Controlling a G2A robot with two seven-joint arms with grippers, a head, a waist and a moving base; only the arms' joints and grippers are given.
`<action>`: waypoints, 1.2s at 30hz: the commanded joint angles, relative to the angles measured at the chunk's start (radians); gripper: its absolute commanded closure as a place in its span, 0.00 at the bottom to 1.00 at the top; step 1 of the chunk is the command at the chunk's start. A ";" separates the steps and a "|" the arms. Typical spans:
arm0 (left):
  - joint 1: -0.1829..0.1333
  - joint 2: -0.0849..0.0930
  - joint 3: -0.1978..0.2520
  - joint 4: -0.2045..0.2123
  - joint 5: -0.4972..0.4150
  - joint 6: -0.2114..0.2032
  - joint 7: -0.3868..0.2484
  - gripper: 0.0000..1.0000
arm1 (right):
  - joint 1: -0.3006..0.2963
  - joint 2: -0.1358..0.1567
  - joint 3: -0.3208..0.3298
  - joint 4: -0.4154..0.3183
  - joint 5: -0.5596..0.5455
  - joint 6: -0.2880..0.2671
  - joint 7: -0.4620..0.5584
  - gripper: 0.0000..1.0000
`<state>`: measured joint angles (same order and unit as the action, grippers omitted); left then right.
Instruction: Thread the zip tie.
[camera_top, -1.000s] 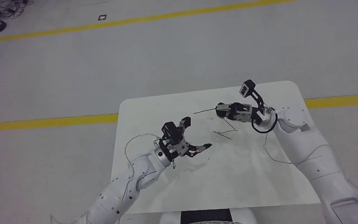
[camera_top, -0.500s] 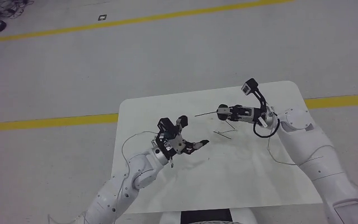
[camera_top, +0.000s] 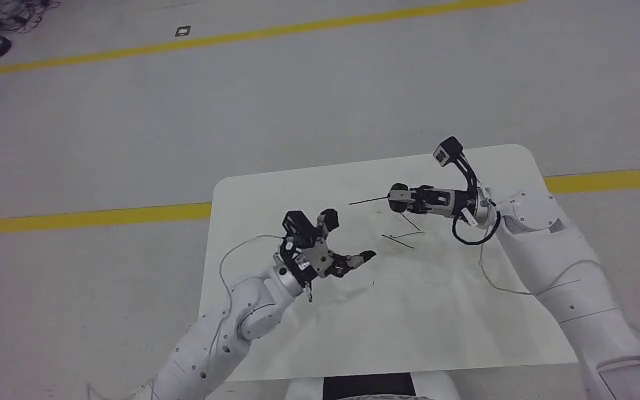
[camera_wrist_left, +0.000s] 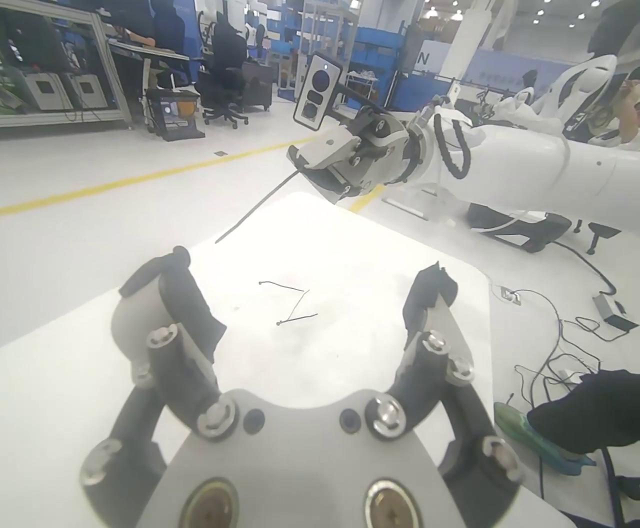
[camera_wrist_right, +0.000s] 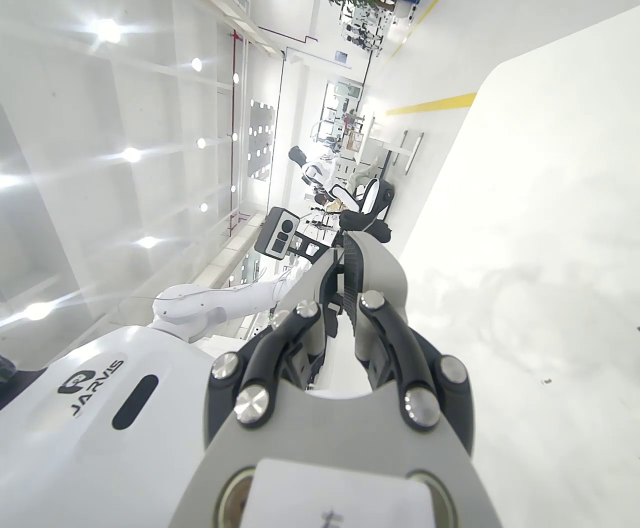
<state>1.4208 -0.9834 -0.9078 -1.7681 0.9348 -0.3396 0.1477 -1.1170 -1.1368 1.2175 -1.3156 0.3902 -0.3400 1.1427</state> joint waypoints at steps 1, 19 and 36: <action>0.007 -0.001 0.011 -0.018 -0.126 0.000 -0.025 0.00 | -0.014 0.002 0.003 -0.032 -0.054 0.000 -0.016 1.00; -0.064 0.061 0.065 -0.048 -0.658 0.000 -0.287 0.00 | -0.117 0.000 0.149 -0.236 -0.158 0.000 0.110 1.00; -0.060 0.053 0.073 -0.058 -0.924 0.000 -0.319 0.00 | -0.117 -0.015 0.143 -0.232 -0.116 0.000 0.146 1.00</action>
<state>1.3592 -0.9294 -0.8321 -1.8277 0.0849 -0.3400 -0.1614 -1.2352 -1.1507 1.3641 -1.5506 0.2346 -0.3399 1.2805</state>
